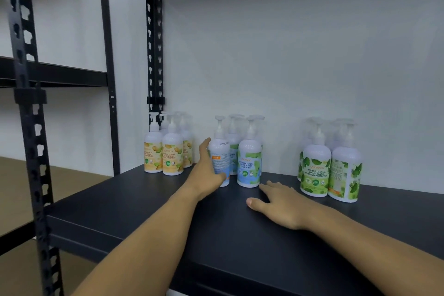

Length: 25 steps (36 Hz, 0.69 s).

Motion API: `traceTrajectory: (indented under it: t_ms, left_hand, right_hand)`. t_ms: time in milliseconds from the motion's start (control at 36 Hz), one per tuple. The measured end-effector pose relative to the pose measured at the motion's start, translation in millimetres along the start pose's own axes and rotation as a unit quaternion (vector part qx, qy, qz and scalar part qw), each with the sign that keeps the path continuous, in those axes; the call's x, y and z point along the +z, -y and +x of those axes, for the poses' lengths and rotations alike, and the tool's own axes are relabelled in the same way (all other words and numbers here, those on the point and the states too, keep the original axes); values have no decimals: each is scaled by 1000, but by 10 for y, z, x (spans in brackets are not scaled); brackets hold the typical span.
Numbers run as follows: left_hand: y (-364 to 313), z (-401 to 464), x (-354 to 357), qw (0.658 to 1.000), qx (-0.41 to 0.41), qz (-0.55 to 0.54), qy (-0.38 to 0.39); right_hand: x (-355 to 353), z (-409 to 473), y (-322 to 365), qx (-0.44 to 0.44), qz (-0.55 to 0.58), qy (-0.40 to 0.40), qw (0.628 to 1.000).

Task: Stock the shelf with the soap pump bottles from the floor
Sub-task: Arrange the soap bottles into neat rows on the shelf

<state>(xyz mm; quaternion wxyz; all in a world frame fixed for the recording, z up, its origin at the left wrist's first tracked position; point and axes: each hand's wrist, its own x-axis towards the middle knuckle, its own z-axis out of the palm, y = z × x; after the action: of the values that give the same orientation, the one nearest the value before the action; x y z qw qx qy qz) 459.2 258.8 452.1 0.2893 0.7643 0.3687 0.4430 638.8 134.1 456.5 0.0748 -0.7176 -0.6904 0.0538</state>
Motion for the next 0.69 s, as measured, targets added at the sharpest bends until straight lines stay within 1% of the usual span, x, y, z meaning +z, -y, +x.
traceTrajectory:
  t_ms: [111,250,306,361,444,528,611,694]
  left_hand:
    - [30,11,10,999,10,21,-29]
    - [5,-2,32,989,35,96,-111]
    - [2,-3,31,987,40,94,-127]
    - [8,1,29,990,39,61,-117]
    - [21,4,15,997,27,20,-64]
    - [22,-13,-37,999,21,12,-25]
    - [33,-25,-89,999,32,31,-23]
    - [62,-11,-98,998,38,34,-47]
  right_hand:
    - [-2,1,0,2,-2,-2,1000]
    - [10,12,-20,1,-2,-2,1000]
    - [5,6,-12,3,-4,-1,1000]
    - [4,5,-5,1,-5,-2,1000]
    - [6,4,1,0,-4,-1,1000]
    - [0,-2,-5,1,-5,1,1000]
    - [1,2,-10,2,-5,0,1000]
    - [6,10,-9,0,-4,-1,1000]
